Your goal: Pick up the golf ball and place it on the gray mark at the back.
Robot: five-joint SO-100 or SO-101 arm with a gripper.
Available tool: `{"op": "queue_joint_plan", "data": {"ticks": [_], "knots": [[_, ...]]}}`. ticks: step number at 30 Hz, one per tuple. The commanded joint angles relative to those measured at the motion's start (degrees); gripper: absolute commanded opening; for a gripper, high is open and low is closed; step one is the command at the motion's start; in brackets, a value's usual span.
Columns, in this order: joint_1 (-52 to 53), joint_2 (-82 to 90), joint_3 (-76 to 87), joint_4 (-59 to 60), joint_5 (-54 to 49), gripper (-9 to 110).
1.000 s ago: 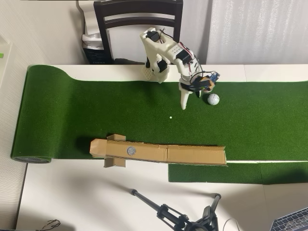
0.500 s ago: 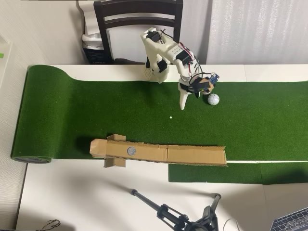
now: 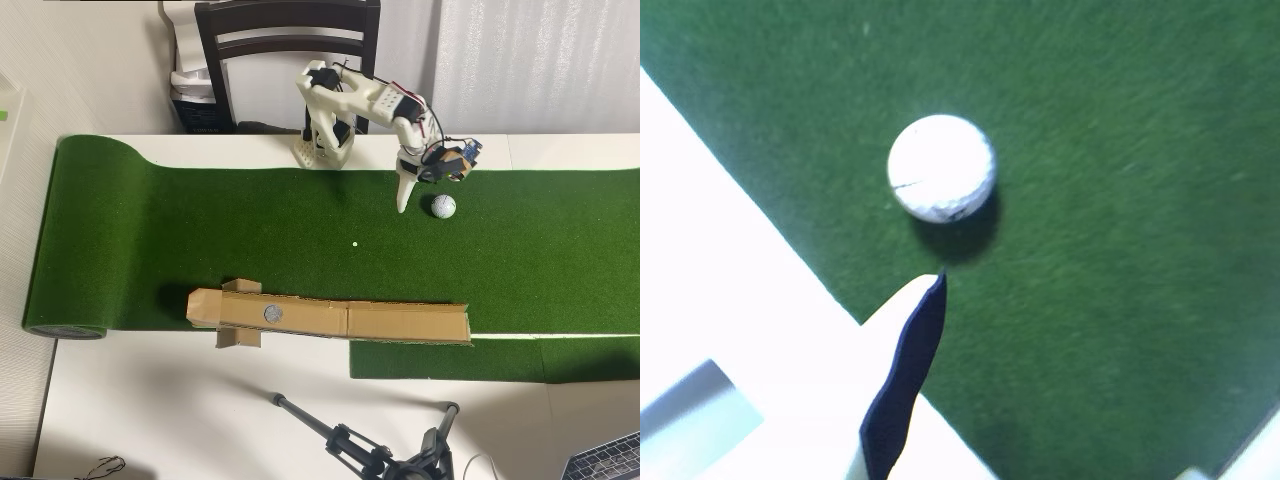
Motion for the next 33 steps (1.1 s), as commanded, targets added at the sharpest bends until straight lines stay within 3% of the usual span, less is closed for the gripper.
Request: {"op": "queue_joint_plan", "data": {"ticks": [1, 14, 33], "knots": [[-2.6, -2.6, -9.4, -1.8, 2.1, 55], [-4.7, -20.0, -26.4, -1.1, 2.0, 55], [-7.9, -29.4, -29.5, -0.9, 2.2, 55]]}}
